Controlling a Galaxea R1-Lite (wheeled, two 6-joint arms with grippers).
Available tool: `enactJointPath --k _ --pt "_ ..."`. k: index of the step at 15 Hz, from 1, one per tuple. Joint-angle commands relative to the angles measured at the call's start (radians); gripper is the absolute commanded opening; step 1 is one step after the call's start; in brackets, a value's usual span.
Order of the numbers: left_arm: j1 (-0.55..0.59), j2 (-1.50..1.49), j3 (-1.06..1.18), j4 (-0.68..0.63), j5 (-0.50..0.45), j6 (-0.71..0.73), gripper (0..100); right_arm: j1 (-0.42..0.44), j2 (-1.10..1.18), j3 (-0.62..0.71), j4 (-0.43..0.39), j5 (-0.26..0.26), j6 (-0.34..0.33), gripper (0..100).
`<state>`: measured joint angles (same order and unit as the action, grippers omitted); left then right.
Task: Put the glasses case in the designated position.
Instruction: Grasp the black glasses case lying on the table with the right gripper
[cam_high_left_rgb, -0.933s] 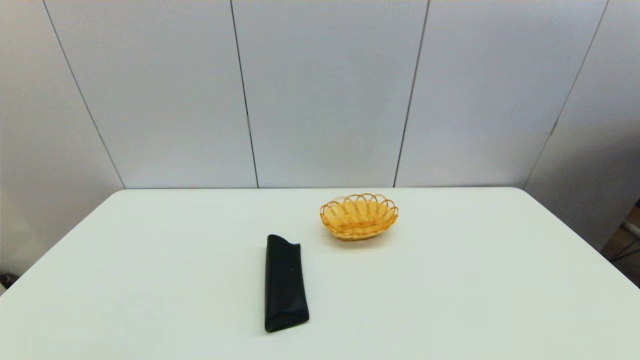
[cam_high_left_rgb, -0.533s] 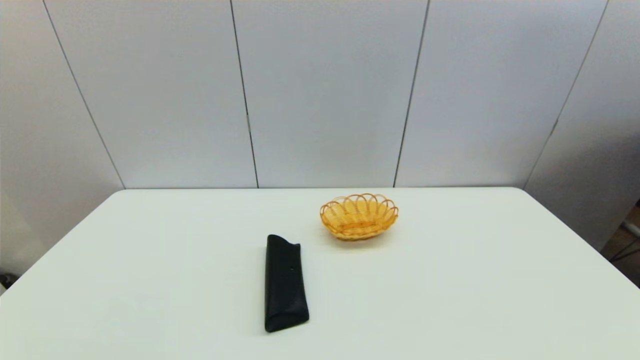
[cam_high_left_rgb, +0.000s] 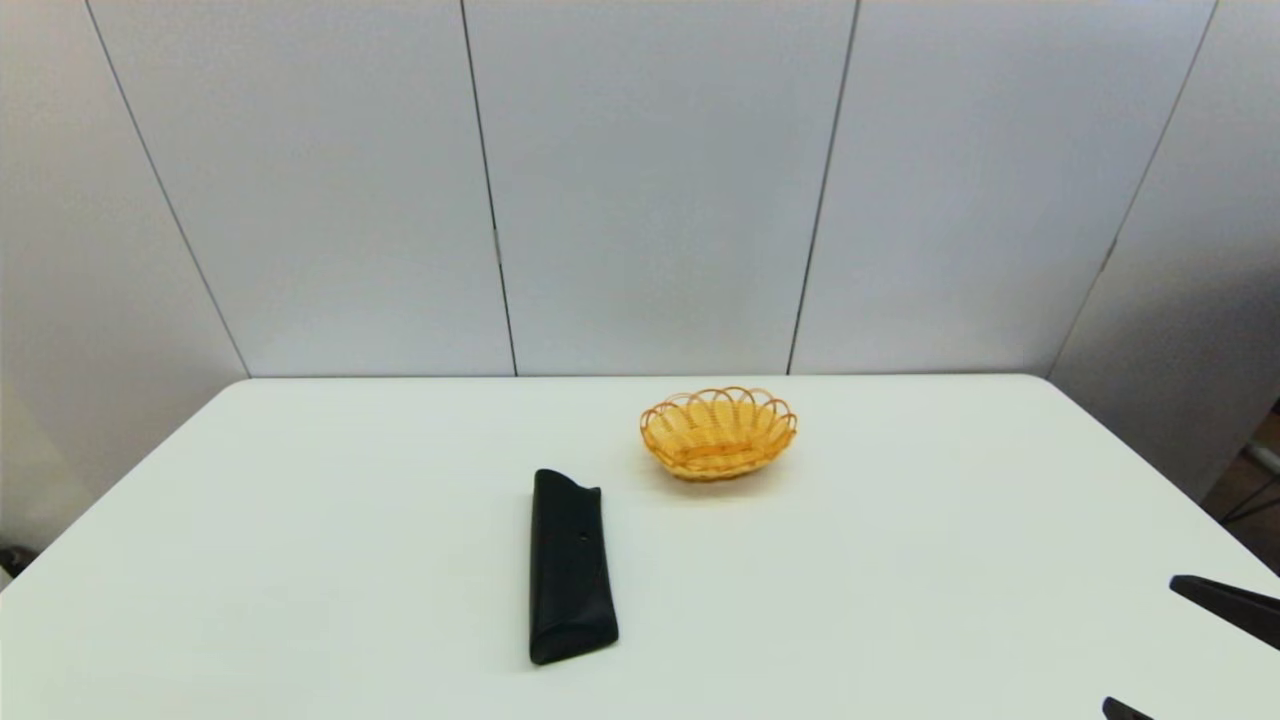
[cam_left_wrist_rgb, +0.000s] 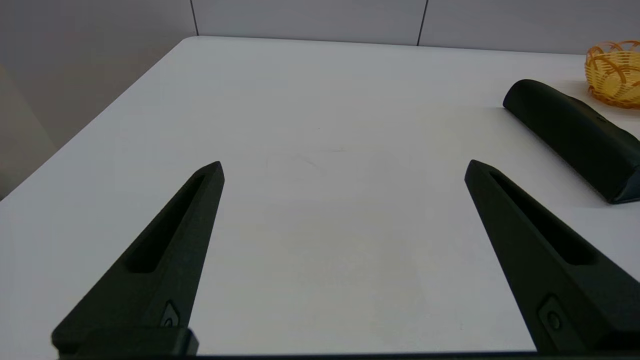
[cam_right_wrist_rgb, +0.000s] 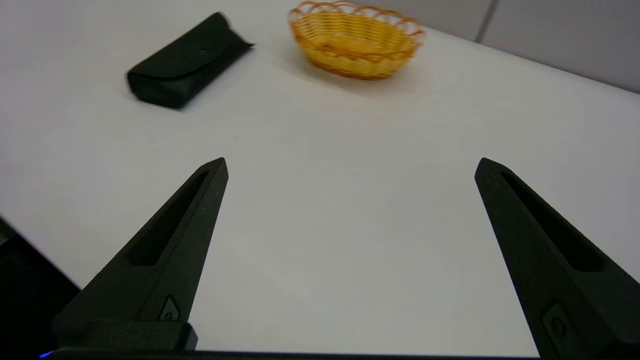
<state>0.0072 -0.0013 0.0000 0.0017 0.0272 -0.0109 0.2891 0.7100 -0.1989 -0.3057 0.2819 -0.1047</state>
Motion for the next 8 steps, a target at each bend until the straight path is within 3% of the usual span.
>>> enactJointPath --k 1,5,8 --pt "0.0 0.001 0.0 -0.002 0.0 0.0 100 0.054 0.206 -0.112 0.007 -0.003 -0.044 100" --pt "0.0 0.001 0.0 -0.002 0.003 -0.018 100 0.054 0.252 -0.215 0.065 0.005 -0.052 100" --pt "0.002 0.001 0.0 -0.002 0.003 -0.018 100 0.102 0.339 -0.243 0.06 0.008 -0.073 100"
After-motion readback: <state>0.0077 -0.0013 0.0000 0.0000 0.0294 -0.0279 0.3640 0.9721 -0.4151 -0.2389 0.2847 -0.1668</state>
